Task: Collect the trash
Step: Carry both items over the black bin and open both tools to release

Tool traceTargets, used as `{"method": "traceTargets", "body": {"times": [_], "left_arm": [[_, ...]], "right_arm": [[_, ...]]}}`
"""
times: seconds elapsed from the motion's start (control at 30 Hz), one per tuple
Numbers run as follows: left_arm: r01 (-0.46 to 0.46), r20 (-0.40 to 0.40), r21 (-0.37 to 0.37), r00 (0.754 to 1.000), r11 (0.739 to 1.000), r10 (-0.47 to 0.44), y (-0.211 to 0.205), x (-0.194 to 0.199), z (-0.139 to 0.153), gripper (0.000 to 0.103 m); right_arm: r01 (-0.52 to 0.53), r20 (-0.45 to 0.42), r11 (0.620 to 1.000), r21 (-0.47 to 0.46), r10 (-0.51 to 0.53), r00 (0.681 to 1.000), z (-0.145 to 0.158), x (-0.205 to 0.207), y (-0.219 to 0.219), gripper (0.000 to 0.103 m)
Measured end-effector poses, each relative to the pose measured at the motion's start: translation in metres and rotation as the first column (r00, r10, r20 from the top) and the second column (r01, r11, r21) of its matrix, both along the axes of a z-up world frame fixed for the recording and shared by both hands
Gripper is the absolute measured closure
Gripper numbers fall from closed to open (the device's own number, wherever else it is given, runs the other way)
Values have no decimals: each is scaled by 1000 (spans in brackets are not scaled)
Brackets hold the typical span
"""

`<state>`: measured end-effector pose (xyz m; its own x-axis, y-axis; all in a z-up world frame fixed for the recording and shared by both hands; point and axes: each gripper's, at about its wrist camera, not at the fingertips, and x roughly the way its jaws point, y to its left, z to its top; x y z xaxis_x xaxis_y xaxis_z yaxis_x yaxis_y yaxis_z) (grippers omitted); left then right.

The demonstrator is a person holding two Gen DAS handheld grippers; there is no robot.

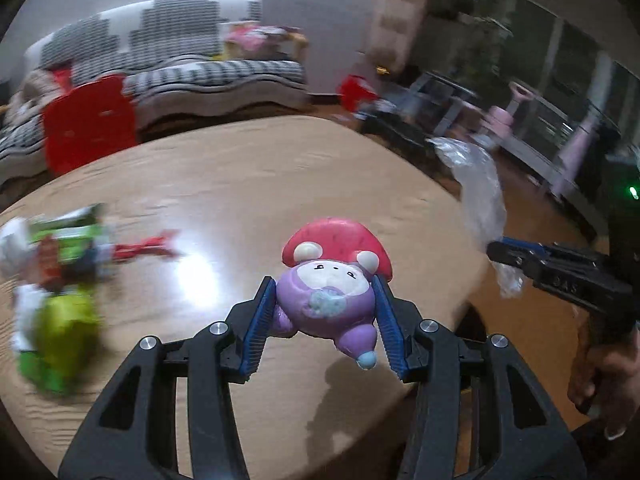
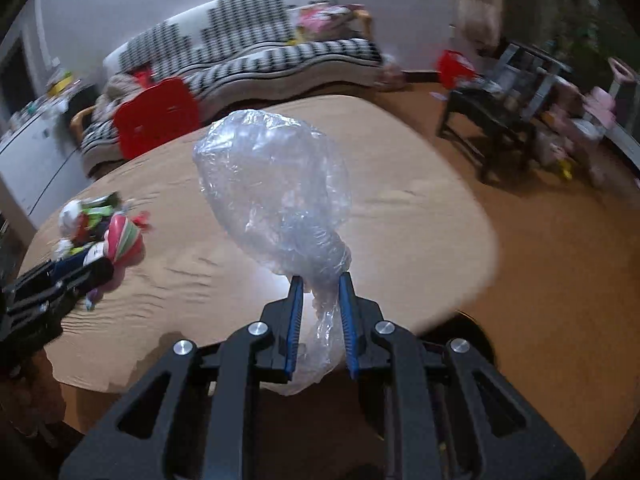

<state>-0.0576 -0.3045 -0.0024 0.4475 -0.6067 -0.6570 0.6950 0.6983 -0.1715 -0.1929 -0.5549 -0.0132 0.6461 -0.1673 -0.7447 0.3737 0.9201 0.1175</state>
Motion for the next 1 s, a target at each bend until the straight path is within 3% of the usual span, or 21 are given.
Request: {"method": "traceTargets", "body": {"times": [0.33, 0.6, 1.0], "left_arm": [[267, -57, 28, 963, 963, -265, -115, -77, -40, 55], [332, -87, 67, 941, 941, -326, -160, -96, -66, 55], [354, -89, 106, 934, 929, -345, -194, -101, -79, 53]], "right_arm": [[178, -93, 977, 119, -168, 981, -45, -89, -84, 84], [243, -161, 945, 219, -211, 964, -74, -108, -112, 84], [264, -161, 937, 229, -231, 959, -78, -103, -120, 81]]}}
